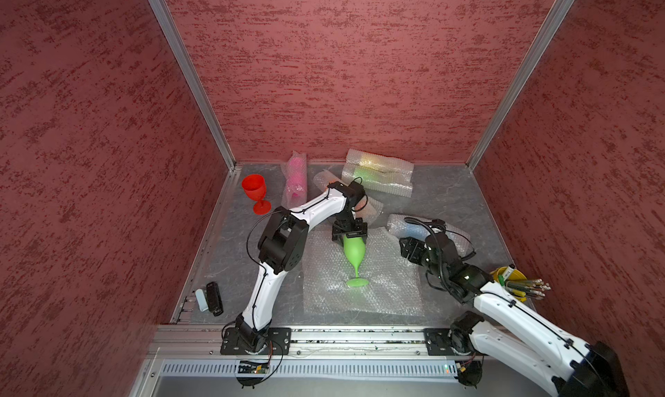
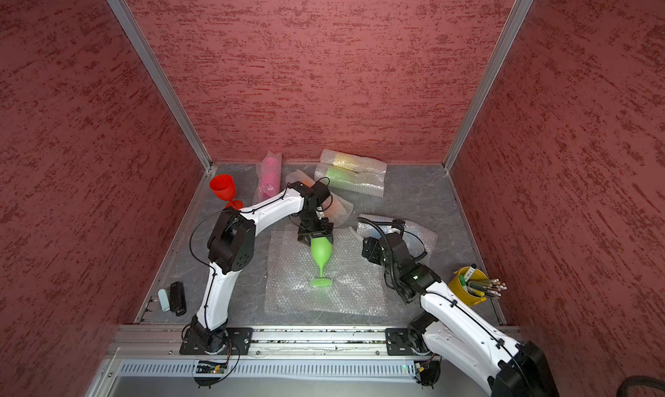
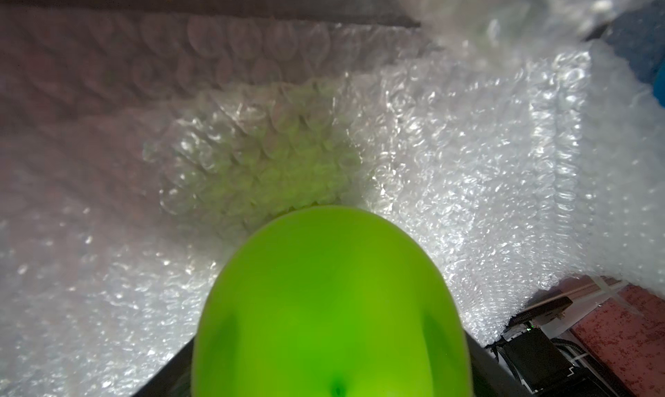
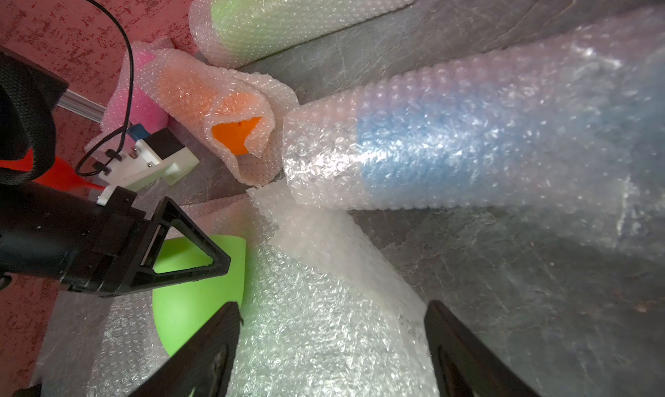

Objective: Unpack wine glasses from bubble wrap
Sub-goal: Pick up the wine glass from the bubble wrap.

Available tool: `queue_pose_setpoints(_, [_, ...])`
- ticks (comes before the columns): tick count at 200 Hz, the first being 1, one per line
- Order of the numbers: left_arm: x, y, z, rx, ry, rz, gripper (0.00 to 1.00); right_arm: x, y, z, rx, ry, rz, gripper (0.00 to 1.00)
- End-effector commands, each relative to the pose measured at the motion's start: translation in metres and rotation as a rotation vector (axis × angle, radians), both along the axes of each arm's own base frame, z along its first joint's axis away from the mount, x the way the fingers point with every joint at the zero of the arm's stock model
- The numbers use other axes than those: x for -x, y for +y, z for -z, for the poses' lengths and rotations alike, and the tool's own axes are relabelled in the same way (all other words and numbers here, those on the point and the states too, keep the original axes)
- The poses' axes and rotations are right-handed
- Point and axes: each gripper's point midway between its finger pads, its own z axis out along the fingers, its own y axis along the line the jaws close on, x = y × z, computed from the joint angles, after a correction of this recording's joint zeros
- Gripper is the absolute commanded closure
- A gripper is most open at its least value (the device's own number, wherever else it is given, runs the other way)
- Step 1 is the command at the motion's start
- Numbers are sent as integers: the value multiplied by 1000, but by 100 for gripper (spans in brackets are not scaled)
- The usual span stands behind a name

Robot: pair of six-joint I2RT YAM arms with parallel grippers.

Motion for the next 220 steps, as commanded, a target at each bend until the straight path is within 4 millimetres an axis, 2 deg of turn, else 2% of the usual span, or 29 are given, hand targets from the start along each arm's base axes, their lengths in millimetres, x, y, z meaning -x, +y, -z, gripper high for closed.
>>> queue_pose_setpoints(1, [1, 1, 3, 9, 0, -3, 16, -3, 3, -9, -18, -35, -15, 18])
queue_pose_setpoints(28, [0, 6, 8, 0, 3, -8, 19, -5, 5, -23, -20, -56, -23, 18])
queue_pose_setpoints(50, [-3, 9, -10, 4, -51, -9, 19, -5, 7, -34, -37, -73, -35, 18])
queue_pose_setpoints(84, [-4, 25, -76, 32, -228, -22, 19, -3, 7, -44, -47, -93, -45, 19])
queue_pose_setpoints(108, [-2, 45, -127, 55, -406, -59, 19, -1, 13, -54, -83, -114, -74, 19])
queue_pose_setpoints(133, [0, 68, -170, 96, -606, -87, 20, -2, 20, -63, -107, -130, -103, 19])
queue_pose_setpoints(160, [0, 104, -198, 141, -788, -130, 20, -3, 25, -72, -121, -160, -130, 19])
queue_pose_setpoints(181, [-1, 131, -210, 177, -910, -177, 25, -4, 27, -73, -122, -171, -138, 19])
queue_pose_setpoints(220, [12, 160, -243, 209, -1245, -155, 30, -4, 27, -71, -118, -180, -150, 19])
